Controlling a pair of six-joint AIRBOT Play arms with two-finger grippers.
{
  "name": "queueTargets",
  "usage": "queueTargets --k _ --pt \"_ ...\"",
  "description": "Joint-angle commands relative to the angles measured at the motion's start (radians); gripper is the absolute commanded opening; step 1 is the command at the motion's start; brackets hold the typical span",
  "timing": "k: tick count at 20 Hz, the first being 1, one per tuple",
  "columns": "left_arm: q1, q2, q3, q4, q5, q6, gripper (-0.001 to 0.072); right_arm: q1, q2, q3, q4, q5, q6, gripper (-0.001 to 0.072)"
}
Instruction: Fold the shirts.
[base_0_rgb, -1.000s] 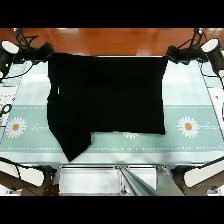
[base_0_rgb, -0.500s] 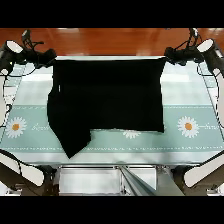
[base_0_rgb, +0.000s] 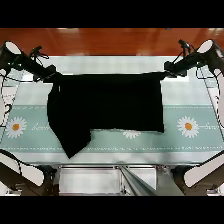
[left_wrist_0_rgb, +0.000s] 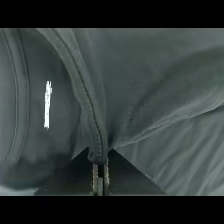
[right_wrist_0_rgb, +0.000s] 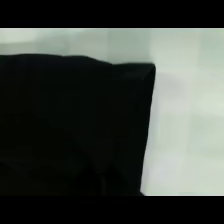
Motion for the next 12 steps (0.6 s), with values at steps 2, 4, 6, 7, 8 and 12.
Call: queueTargets --k 2,4,6,7,8,12 --pt "-0.009 -0.004 0.000 0.067 -0.095 -0.020 0.0031 -0.003 -0.011 0.001 -0.024 0.095 0.000 0.0030" --pt "-0.014 -0.010 -0.004 0.066 -0.099 -0.020 0.0031 -0.001 -0.030 0.001 -0.023 0.126 0.000 0.0030" --pt "-0.021 -0.016 -0.020 0.068 -0.102 -0.020 0.0031 0.000 -0.042 0.001 -0.024 0.137 0.000 0.0030" --pt "-0.022 -0.016 -0.036 0.068 -0.101 -0.020 0.0031 0.000 -0.043 0.001 -0.023 0.135 0.001 0.0030" --pt "-0.022 -0.016 -0.051 0.068 -0.102 -0.020 0.0031 0.000 -0.044 0.001 -0.025 0.134 0.004 0.0030" --pt "-0.018 -0.013 -0.066 0.067 -0.120 -0.022 0.0052 0.000 -0.043 0.001 -0.023 0.153 0.020 0.0302"
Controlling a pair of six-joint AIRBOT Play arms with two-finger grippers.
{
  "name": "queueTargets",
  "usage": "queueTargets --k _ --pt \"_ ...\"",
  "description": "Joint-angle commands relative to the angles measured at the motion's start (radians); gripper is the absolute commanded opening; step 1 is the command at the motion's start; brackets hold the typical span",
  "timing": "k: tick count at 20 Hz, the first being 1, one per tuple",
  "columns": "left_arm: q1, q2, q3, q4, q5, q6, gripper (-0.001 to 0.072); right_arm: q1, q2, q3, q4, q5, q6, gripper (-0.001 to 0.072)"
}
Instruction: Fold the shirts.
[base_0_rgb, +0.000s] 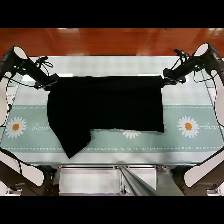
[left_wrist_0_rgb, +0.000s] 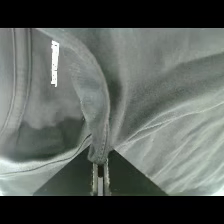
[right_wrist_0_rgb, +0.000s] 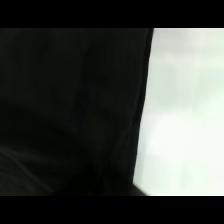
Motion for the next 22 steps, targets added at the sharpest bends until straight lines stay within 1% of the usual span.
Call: queueTargets --k 1,2,3,4,5,6,8,10,11,12,13,15,17,18,19,22 --pt "0.001 0.003 -0.011 0.002 -0.048 -0.019 0.0215 0.000 -0.002 0.001 0.009 0.044 0.019 0.0413" --pt "0.001 0.004 -0.003 0.006 -0.098 -0.029 0.0513 -0.002 0.005 0.002 0.011 0.065 0.029 0.0415" --pt "0.001 0.008 0.010 0.035 -0.135 -0.059 0.0503 -0.013 0.019 0.002 0.008 0.084 0.050 0.0415" --pt "0.001 0.023 0.021 0.074 -0.160 -0.068 0.0503 -0.029 0.039 0.002 0.008 0.102 0.063 0.0415" --pt "0.005 0.058 0.018 0.101 -0.153 -0.049 0.0503 -0.050 0.066 0.002 0.008 0.121 0.070 0.0414" --pt "0.014 0.099 -0.002 0.099 -0.130 -0.051 0.0503 -0.074 0.101 0.001 0.011 0.138 0.073 0.0412" --pt "0.042 0.217 -0.119 0.036 -0.035 -0.083 0.0503 -0.125 0.196 -0.048 0.012 0.141 0.065 0.0412" --pt "0.072 0.360 -0.303 0.007 0.084 -0.079 0.0503 -0.176 0.335 -0.235 0.022 0.027 0.061 0.0412" --pt "0.093 0.434 -0.406 0.006 0.130 -0.079 0.0503 -0.202 0.412 -0.372 0.050 -0.051 0.047 0.0412" --pt "0.124 0.502 -0.510 -0.006 0.162 -0.079 0.0503 -0.230 0.483 -0.507 0.113 -0.119 -0.006 0.0412" --pt "0.171 0.569 -0.623 -0.028 0.182 -0.076 0.0502 -0.269 0.553 -0.645 0.209 -0.171 -0.082 0.0412" --pt "0.277 0.674 -0.827 -0.125 0.220 -0.039 0.0502 -0.358 0.666 -0.871 0.453 -0.233 -0.237 0.0412" --pt "0.362 0.747 -0.993 -0.270 0.257 0.050 0.0503 -0.429 0.739 -1.011 0.647 -0.231 -0.350 0.0412" --pt "0.383 0.770 -1.054 -0.310 0.261 0.085 0.0503 -0.446 0.763 -1.045 0.675 -0.215 -0.378 0.0412" --pt "0.389 0.783 -1.093 -0.309 0.262 0.090 0.0502 -0.448 0.783 -1.063 0.664 -0.205 -0.386 0.0412" --pt "0.388 0.790 -1.132 -0.232 0.283 0.099 0.0503 -0.446 0.806 -1.067 0.612 -0.175 -0.386 0.0412"
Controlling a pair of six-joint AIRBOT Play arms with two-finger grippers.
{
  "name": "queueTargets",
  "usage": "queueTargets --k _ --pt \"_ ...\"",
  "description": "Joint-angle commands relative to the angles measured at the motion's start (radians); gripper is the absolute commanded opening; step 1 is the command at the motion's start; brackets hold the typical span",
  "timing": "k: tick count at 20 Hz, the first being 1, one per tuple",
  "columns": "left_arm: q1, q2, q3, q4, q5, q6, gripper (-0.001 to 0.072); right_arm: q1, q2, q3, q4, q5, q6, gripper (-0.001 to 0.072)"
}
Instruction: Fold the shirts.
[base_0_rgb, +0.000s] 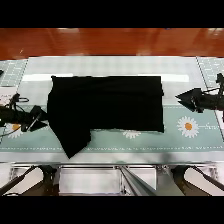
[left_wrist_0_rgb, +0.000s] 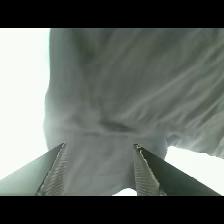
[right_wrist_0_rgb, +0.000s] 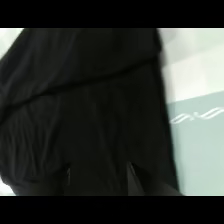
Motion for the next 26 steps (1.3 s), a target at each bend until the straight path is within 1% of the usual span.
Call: queueTargets --k 1,6,9,12,14,18,19,20,21,22,23,24,25,26 --pt "0.028 0.037 -0.090 0.031 0.045 0.039 0.0503 -0.023 0.048 -0.063 0.045 0.021 -0.057 0.0412" --pt "0.021 0.035 -0.105 0.047 0.050 0.043 0.0503 -0.023 0.048 -0.063 0.017 0.026 -0.057 0.0411" --pt "0.010 0.034 -0.154 0.043 0.093 0.047 0.0503 -0.023 0.048 -0.063 0.021 0.023 -0.056 0.0411" --pt "0.002 0.033 -0.187 -0.036 0.115 0.100 0.0502 -0.023 0.048 -0.063 0.021 0.019 -0.053 0.0411" --pt "-0.029 0.033 -0.189 -0.060 0.143 0.117 0.0502 -0.023 0.048 -0.063 0.021 0.017 -0.053 0.0411" --pt "-0.142 0.010 -0.189 -0.060 0.206 0.100 0.0501 -0.023 0.048 -0.063 0.021 0.006 -0.048 0.0411" --pt "-0.163 0.000 -0.189 -0.060 0.211 0.098 0.0447 -0.023 0.048 -0.063 0.021 0.003 -0.048 0.0411" --pt "-0.174 -0.004 -0.189 -0.059 0.214 0.098 0.0213 -0.023 0.048 -0.063 0.021 0.002 -0.047 0.0411" --pt "-0.174 -0.002 -0.188 -0.059 0.214 0.098 0.0032 -0.023 0.048 -0.063 0.021 0.002 -0.047 0.0411" --pt "-0.173 -0.002 -0.184 -0.058 0.203 0.103 0.0031 -0.025 0.048 -0.063 0.016 -0.002 -0.049 0.0411" --pt "-0.172 -0.002 -0.177 -0.055 0.190 0.110 0.0031 -0.025 0.048 -0.063 -0.024 -0.008 -0.048 0.0411" --pt "-0.172 -0.002 -0.171 -0.055 0.180 0.110 0.0031 -0.025 0.048 -0.063 -0.119 -0.008 -0.014 0.0411" --pt "-0.172 -0.001 -0.168 -0.055 0.172 0.110 0.0031 -0.025 0.048 -0.067 -0.215 0.004 0.052 0.0411" --pt "-0.172 0.001 -0.166 -0.055 0.167 0.109 0.0031 -0.025 0.048 -0.078 -0.274 0.021 0.089 0.0411"
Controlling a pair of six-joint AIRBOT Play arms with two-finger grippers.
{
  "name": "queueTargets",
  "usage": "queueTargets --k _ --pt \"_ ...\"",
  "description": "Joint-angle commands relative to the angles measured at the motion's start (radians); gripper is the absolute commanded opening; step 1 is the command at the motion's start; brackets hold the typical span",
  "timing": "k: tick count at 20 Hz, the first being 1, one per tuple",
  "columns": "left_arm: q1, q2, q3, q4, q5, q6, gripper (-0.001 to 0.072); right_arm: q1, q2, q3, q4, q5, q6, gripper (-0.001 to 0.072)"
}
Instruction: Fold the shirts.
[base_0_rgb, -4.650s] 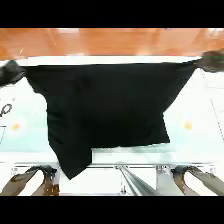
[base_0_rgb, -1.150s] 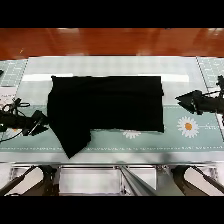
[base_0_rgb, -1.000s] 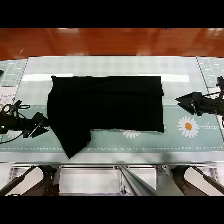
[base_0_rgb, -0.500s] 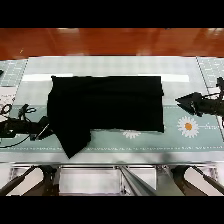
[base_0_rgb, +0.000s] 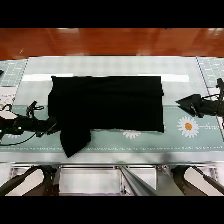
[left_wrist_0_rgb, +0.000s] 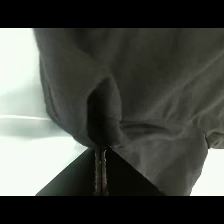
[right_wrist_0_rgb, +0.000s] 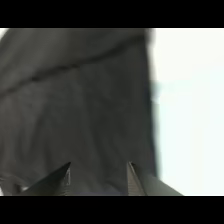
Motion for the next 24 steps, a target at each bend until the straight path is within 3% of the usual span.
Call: queueTargets --k 1,5,10,22,23,24 --pt "-0.007 0.003 0.010 -0.003 -0.020 0.004 0.0031 0.000 0.001 -0.029 -0.212 0.042 0.123 0.0411" --pt "-0.007 0.005 0.010 -0.004 -0.020 0.000 0.0031 0.002 0.001 -0.102 -0.283 0.112 0.165 0.0411" --pt "-0.007 0.005 0.010 -0.003 -0.020 -0.009 0.0031 0.032 -0.043 -0.134 -0.245 0.113 0.170 0.0411" --pt "-0.007 0.004 0.010 -0.003 -0.018 -0.018 0.0031 0.315 -0.248 0.001 -0.166 -0.047 0.216 0.0399" --pt "-0.007 0.004 0.010 -0.003 -0.018 -0.018 0.0031 0.332 -0.258 0.014 -0.166 -0.042 0.218 0.0385" --pt "-0.007 0.004 0.010 -0.004 -0.018 -0.018 0.0031 0.348 -0.272 0.021 -0.165 -0.032 0.219 0.0291"
